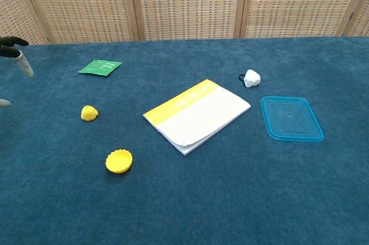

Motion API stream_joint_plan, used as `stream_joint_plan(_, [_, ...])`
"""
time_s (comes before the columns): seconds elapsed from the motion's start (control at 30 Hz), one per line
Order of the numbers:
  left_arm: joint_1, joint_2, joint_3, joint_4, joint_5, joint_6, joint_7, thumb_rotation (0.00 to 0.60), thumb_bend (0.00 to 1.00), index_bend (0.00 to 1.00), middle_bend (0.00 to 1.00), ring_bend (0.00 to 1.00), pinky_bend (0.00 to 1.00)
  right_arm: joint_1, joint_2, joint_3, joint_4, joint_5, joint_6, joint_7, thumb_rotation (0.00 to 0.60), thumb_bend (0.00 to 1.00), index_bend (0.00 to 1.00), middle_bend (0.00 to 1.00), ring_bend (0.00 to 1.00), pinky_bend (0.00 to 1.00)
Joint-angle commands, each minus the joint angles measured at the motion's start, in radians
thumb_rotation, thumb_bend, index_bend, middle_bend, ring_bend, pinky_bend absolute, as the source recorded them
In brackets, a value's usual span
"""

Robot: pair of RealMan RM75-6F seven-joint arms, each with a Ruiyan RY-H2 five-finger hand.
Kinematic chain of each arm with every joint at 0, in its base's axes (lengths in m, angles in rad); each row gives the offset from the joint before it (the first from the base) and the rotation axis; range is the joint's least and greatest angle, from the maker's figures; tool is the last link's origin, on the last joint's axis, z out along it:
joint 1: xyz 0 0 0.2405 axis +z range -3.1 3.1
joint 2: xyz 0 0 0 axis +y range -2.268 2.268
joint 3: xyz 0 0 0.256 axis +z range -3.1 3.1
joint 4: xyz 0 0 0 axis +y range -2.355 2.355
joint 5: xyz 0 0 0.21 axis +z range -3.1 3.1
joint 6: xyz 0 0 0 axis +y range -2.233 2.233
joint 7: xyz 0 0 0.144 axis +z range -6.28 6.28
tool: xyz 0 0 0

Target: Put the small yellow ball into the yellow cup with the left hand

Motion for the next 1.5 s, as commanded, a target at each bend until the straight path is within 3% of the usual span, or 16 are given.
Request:
stream_joint_plan(0.03, [-0.072, -0.053, -0.013, 0.025, -0.092, -0.048, 0.087, 0.600, 0.22, 0.35, 0.00, 0.00, 0.00, 0.001, 0.006, 0.004, 0.001, 0.011, -0.004, 0.016, 0.600, 0.00, 0.10, 0.00, 0.00, 0.00])
stream_joint_plan(0.33, [-0.172, -0.162, -0.001, 0.081, -0.232, -0.029, 0.232, 0.600, 0.23, 0.37, 0.00, 0.00, 0.00, 0.007, 0.017, 0.006, 0.006, 0.017, -0.016, 0.054, 0.600, 0.00, 0.10, 0.00, 0.00, 0.00])
stream_joint_plan(0.7, [-0.244, -0.212, 0.027, 0.133, -0.333, -0.030, 0.317, 0.600, 0.23, 0.39, 0.00, 0.00, 0.01, 0.011, 0.019, 0.007, 0.009, 0.024, -0.025, 0.071, 0.600, 0.00, 0.10, 0.00, 0.00, 0.00])
stream_joint_plan(1.5, [-0.338, -0.313, 0.048, 0.270, -0.423, -0.067, 0.298, 0.600, 0.23, 0.39, 0.00, 0.00, 0.01, 0.023, 0.022, 0.009, 0.021, 0.040, -0.050, 0.106, 0.600, 0.00, 0.10, 0.00, 0.00, 0.00])
